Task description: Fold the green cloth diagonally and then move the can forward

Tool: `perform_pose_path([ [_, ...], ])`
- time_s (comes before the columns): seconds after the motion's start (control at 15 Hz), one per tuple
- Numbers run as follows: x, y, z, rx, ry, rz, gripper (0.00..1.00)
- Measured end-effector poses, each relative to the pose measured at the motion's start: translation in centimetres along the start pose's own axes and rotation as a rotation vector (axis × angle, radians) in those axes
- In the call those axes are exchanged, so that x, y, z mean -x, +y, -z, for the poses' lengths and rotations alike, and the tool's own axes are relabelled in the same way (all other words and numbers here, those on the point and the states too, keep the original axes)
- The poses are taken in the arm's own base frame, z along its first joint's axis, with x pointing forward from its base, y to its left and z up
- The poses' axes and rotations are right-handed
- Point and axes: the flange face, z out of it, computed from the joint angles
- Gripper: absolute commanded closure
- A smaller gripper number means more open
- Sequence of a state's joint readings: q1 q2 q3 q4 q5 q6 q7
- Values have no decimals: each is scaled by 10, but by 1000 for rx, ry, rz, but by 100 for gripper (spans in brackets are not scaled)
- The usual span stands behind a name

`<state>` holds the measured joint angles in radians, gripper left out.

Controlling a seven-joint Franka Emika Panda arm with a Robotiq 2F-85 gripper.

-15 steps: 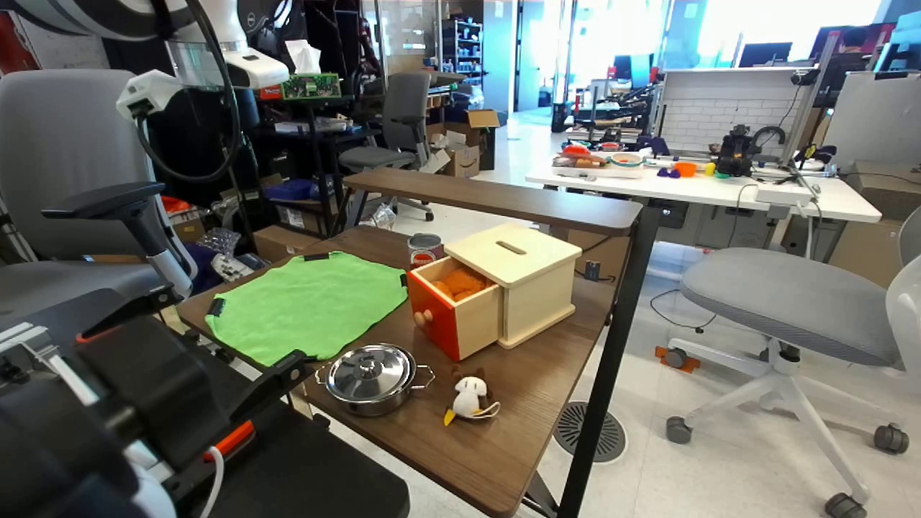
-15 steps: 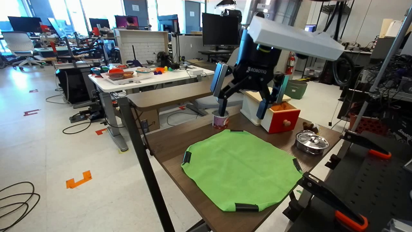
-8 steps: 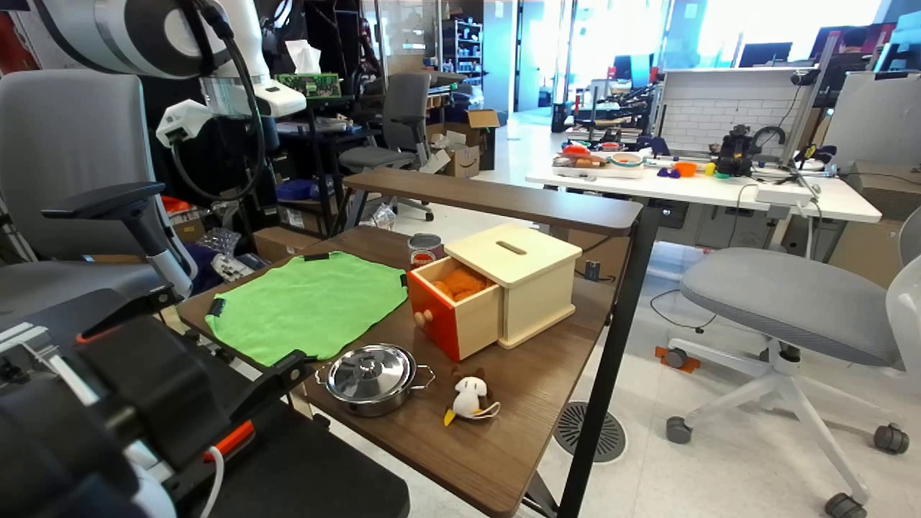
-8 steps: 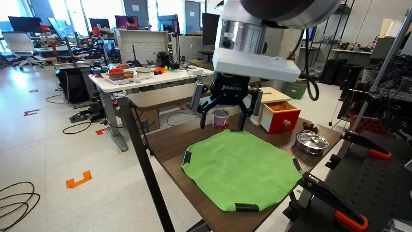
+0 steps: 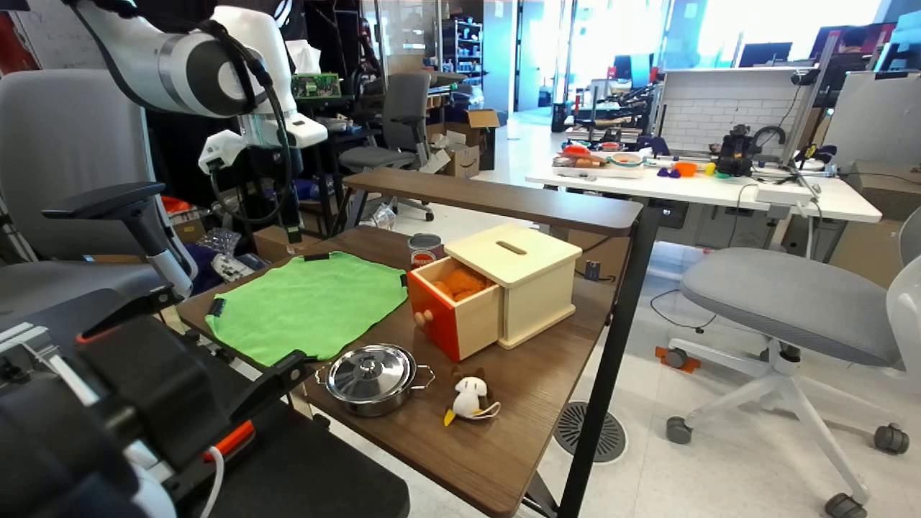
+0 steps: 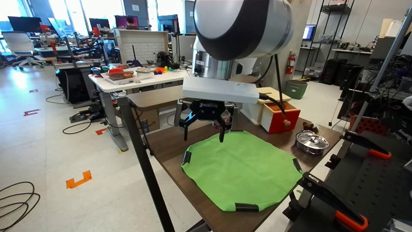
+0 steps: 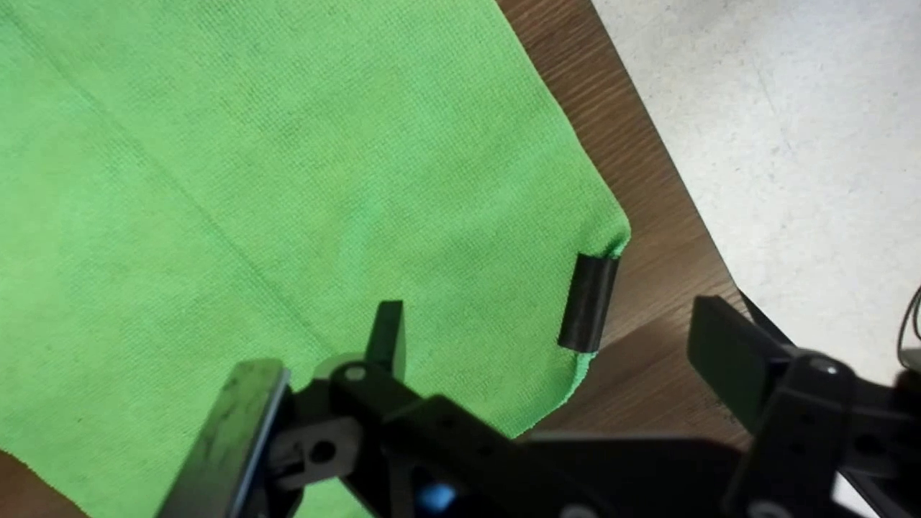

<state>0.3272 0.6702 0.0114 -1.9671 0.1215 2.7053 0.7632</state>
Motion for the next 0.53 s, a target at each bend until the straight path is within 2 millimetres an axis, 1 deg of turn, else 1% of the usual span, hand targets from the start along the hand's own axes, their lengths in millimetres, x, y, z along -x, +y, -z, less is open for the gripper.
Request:
perform_pose_path([
  [0.27,-8,-18,-29,23,-26,-3,0],
  [0.53,-9,-36,-48,34,-41,3,0],
])
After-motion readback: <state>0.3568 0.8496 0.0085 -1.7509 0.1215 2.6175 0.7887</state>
